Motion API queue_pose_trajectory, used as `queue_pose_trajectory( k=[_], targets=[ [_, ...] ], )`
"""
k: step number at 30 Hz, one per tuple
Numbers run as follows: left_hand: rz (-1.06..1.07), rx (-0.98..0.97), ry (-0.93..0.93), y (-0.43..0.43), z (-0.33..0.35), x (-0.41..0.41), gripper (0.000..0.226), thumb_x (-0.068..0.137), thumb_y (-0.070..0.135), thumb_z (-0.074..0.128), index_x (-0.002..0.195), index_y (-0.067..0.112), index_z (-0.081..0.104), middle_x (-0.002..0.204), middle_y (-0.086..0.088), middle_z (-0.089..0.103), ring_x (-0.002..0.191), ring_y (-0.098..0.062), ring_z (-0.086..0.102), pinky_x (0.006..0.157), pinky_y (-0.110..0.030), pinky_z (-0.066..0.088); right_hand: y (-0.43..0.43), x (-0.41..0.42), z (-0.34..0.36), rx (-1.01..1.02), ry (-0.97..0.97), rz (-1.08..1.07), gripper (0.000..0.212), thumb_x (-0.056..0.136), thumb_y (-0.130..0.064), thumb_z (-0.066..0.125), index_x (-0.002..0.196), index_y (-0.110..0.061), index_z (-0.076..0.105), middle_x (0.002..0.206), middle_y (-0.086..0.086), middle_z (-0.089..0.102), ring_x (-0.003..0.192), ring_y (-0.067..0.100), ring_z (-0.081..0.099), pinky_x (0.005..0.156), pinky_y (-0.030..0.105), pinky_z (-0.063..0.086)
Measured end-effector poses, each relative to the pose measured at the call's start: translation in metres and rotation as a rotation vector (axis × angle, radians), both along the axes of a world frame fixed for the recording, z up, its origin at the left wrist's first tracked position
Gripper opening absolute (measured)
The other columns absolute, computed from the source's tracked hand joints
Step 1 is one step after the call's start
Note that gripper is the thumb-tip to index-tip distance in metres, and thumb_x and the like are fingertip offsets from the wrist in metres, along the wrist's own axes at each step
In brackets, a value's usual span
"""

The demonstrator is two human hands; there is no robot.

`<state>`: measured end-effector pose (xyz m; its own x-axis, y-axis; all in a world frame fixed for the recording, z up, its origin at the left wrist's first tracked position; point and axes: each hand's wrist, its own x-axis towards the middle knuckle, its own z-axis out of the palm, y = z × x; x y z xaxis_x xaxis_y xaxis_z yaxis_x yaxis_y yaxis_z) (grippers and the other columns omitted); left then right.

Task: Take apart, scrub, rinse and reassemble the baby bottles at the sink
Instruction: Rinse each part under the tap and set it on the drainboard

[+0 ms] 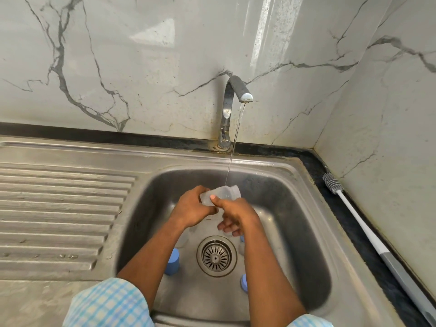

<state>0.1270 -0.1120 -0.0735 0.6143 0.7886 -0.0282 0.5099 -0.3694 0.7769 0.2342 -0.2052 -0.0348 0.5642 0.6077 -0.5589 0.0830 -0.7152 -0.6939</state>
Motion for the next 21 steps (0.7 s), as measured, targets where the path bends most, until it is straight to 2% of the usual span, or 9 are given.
queue_pose_trajectory(
  k=[2, 5, 7, 8, 9, 11, 16, 19, 21],
  targets=[
    [0.004, 0.045, 0.016, 0.002, 0.003, -0.006, 0.060, 0.072, 0.029, 0.084, 0.126, 0.026, 0.059, 0.117, 0.000, 0.056, 0.099, -0.016, 0.058, 0.082, -0.027, 0.049, -0.005, 0.001, -0.004, -0.095, -0.045, 0.051, 0.061, 0.090, -0.063, 0.056, 0.100, -0.003, 0.066, 0.078, 0.011, 0.076, 0.067, 0.019, 0.071, 0.062, 0.027, 0.051],
    [-0.069, 0.085, 0.067, -0.001, 0.010, -0.012, 0.064, 0.072, 0.025, 0.083, 0.129, 0.029, 0.056, 0.121, 0.000, 0.044, 0.103, -0.018, 0.053, 0.086, -0.027, 0.046, -0.009, 0.004, -0.005, -0.046, -0.237, 0.040, 0.039, 0.089, -0.047, 0.066, 0.085, -0.009, 0.067, 0.069, 0.005, 0.074, 0.059, 0.016, 0.066, 0.068, 0.031, 0.054],
    [-0.116, 0.110, 0.075, -0.004, 0.014, -0.014, 0.067, 0.073, 0.023, 0.083, 0.133, 0.030, 0.054, 0.123, 0.002, 0.041, 0.106, -0.017, 0.050, 0.090, -0.026, 0.045, -0.011, 0.007, -0.004, 0.028, -0.458, 0.034, 0.023, 0.082, -0.030, 0.076, 0.096, -0.012, 0.070, 0.088, 0.005, 0.075, 0.077, 0.018, 0.069, 0.076, 0.034, 0.056],
    [-0.129, 0.122, 0.067, -0.005, 0.017, -0.016, 0.069, 0.073, 0.022, 0.082, 0.134, 0.030, 0.053, 0.125, 0.003, 0.041, 0.109, -0.016, 0.049, 0.092, -0.027, 0.046, -0.012, 0.005, -0.002, 0.096, -0.489, 0.056, 0.034, 0.080, -0.022, 0.079, 0.111, -0.015, 0.067, 0.106, 0.005, 0.072, 0.094, 0.020, 0.068, 0.082, 0.034, 0.054],
    [-0.134, 0.124, 0.048, -0.006, 0.020, -0.017, 0.071, 0.072, 0.021, 0.082, 0.136, 0.030, 0.052, 0.125, 0.004, 0.041, 0.112, -0.015, 0.049, 0.095, -0.028, 0.046, -0.013, 0.003, 0.000, 0.162, -0.471, 0.116, 0.053, 0.077, -0.015, 0.080, 0.126, -0.017, 0.060, 0.122, 0.004, 0.066, 0.109, 0.021, 0.063, 0.088, 0.033, 0.052],
    [-0.129, 0.095, -0.021, -0.008, 0.026, -0.019, 0.073, 0.071, 0.018, 0.083, 0.136, 0.029, 0.052, 0.124, 0.006, 0.044, 0.114, -0.014, 0.051, 0.096, -0.028, 0.048, -0.017, -0.004, 0.002, 0.265, -0.373, 0.241, 0.076, 0.075, -0.006, 0.081, 0.141, -0.019, 0.048, 0.135, 0.002, 0.058, 0.122, 0.022, 0.056, 0.094, 0.032, 0.050],
    [-0.084, -0.010, -0.239, -0.012, 0.037, -0.031, 0.074, 0.071, 0.010, 0.086, 0.136, 0.027, 0.052, 0.117, 0.007, 0.058, 0.106, -0.010, 0.059, 0.091, -0.027, 0.051, -0.020, -0.015, -0.003, 0.418, -0.364, 0.250, 0.063, 0.071, -0.015, 0.086, 0.128, -0.018, 0.059, 0.117, -0.001, 0.069, 0.106, 0.016, 0.065, 0.090, 0.034, 0.054],
    [-0.051, -0.138, -0.413, -0.012, 0.045, -0.039, 0.072, 0.073, 0.003, 0.084, 0.134, 0.026, 0.054, 0.120, 0.003, 0.063, 0.109, -0.013, 0.063, 0.093, -0.028, 0.053, -0.024, -0.017, 0.003, 0.500, -0.332, 0.197, 0.061, 0.073, -0.016, 0.086, 0.126, -0.018, 0.057, 0.115, -0.004, 0.067, 0.102, 0.012, 0.064, 0.089, 0.029, 0.053],
    [-0.034, -0.236, -0.573, -0.016, 0.054, -0.045, 0.066, 0.075, -0.002, 0.080, 0.130, 0.028, 0.057, 0.121, 0.002, 0.066, 0.109, -0.013, 0.066, 0.088, -0.026, 0.056, -0.028, -0.019, 0.010, 0.573, -0.309, 0.134, 0.063, 0.072, -0.017, 0.086, 0.126, -0.020, 0.054, 0.118, -0.002, 0.067, 0.104, 0.013, 0.064, 0.093, 0.034, 0.055]
  ],
)
